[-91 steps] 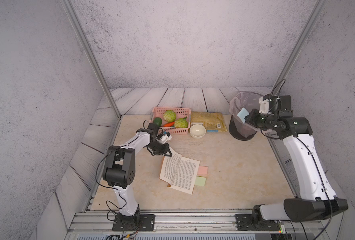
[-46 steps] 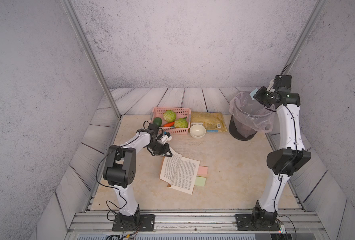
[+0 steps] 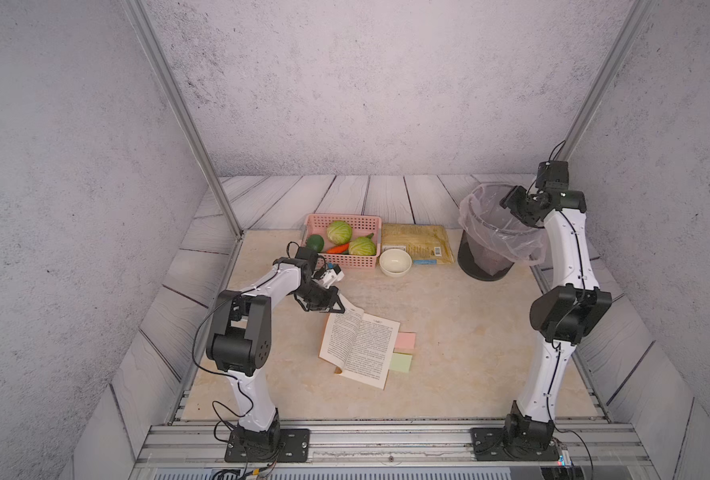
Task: Peel off the used sticky note
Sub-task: Place the note in the trash bin, then turn the page of the book at the center of the board.
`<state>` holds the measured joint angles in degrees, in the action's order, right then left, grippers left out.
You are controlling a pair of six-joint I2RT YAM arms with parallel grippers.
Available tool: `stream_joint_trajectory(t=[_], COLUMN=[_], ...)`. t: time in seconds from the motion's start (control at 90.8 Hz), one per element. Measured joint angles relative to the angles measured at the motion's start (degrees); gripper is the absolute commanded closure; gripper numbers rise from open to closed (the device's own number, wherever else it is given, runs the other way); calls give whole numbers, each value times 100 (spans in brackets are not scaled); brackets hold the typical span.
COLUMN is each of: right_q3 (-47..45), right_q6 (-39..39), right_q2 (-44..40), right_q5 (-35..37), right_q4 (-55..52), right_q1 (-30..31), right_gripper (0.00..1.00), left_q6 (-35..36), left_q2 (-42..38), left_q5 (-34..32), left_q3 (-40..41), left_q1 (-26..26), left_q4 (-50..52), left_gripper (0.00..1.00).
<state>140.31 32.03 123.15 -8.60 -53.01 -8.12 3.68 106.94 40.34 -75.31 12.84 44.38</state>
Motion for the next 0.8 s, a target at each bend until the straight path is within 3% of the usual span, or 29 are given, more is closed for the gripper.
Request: stream_joint_trajectory(t=[0.209,0.341,0.539,0.694,0.804], right_q3=[28,-743,-3132,-5495,-7084], right_q6=[-37,-79,-232,-212,44], right_q2=[-623,-1705,-3698,-4868,-5189], right_q5=[-20,-286,-632,-951,-1241], right_q4=[-177,-109,273,732,1097], right_q1=[0,26,662,1971,2953], right_gripper=[26,26,26,27,28], left_q6=[0,4,13,20,20], left_q2=[0,0,28,42,74], left_q5=[-2,0,-9,-22,-22], left_q3=[0,0,0,0,0], left_q1=[-9,-9,-22,-79,-122], left_q4=[2,0,2,24,42], left_gripper=[100,100,100,100,100])
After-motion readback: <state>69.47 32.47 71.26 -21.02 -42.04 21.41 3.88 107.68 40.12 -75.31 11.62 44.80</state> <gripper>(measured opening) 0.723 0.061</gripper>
